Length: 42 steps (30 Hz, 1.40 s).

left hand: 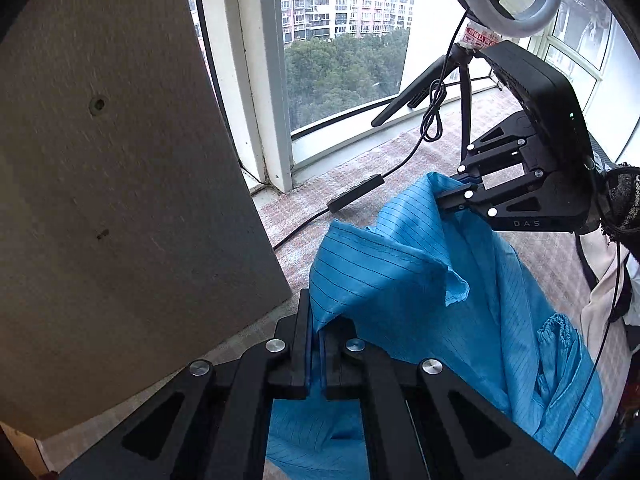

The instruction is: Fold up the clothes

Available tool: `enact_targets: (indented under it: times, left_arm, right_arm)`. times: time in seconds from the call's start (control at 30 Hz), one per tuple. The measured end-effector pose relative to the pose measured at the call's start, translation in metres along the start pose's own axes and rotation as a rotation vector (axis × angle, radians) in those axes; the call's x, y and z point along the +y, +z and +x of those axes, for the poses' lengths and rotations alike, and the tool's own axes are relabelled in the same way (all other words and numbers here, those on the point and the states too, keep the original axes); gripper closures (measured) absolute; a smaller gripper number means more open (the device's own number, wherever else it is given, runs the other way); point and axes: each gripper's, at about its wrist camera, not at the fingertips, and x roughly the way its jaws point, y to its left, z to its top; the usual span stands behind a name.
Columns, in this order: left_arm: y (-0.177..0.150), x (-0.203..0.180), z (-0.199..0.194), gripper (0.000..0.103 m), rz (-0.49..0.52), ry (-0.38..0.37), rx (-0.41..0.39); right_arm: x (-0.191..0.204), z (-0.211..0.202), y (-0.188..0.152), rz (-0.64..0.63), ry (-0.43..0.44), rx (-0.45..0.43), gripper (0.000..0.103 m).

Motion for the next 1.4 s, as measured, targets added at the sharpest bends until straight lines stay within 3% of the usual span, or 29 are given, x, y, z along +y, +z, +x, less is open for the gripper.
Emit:
enact_targets:
  times: [0.1,0.37,0.53,0.63,0.7,0.77,0.9,0.97,1.03,1.1,1.2,1.27,1.4]
  left_arm:
    - [-0.004,-0.011,-0.034,0.102,0.018,-0.03,-0.011]
    - [-0.049,-0.052,-0.148,0.102,-0.011,-0.116,-0.101]
    - [-0.129,-0.115,-0.202,0.102,0.101,-0.164,-0.125]
    - [-0.184,-0.148,-0.194,0.101,0.106,-0.243,-0.061]
    - [-0.22,-0.171,-0.172,0.1,0.135,-0.26,0.03]
    - [-0.25,-0.184,-0.153,0.099,0.142,-0.273,0.109]
    - [-0.288,-0.182,-0.141,0.099,0.013,-0.339,0.221]
    - [-0.293,-0.174,-0.157,0.099,-0.012,-0.292,0.201]
    - [-0.291,-0.165,-0.176,0.095,-0.046,-0.282,0.158]
    - [-0.287,-0.156,-0.184,0.081,-0.067,-0.24,0.1]
    - [-0.283,-0.134,-0.174,0.076,-0.16,-0.168,0.088]
    - [-0.285,-0.117,-0.16,0.075,-0.27,-0.175,0.094]
    - [-0.282,-0.095,-0.127,0.075,-0.507,-0.316,0.055]
  right_arm:
    - [0.0,-0.044,-0.002,0.089,0.058,-0.074,0.099]
    - [0.065,-0.153,-0.042,0.084,0.078,-0.17,0.1]
    - [0.118,-0.189,-0.115,0.125,0.11,-0.188,0.1]
    - [0.152,-0.182,-0.173,0.186,0.116,-0.15,0.1]
    - [0.174,-0.166,-0.213,0.242,0.151,-0.104,0.1]
    - [0.192,-0.142,-0.247,0.245,0.105,-0.022,0.099]
    - [0.215,-0.119,-0.297,0.243,0.011,0.168,0.098]
    - [0.22,-0.146,-0.3,0.26,0.05,0.134,0.097]
    - [0.224,-0.176,-0.297,0.266,0.061,0.061,0.088]
    - [0.224,-0.197,-0.291,0.297,0.034,-0.028,0.064]
    - [0.232,-0.194,-0.276,0.32,0.042,-0.092,0.063]
    - [0.243,-0.177,-0.262,0.322,0.027,-0.088,0.062]
    - [0.258,-0.135,-0.247,0.37,0.029,-0.012,0.058]
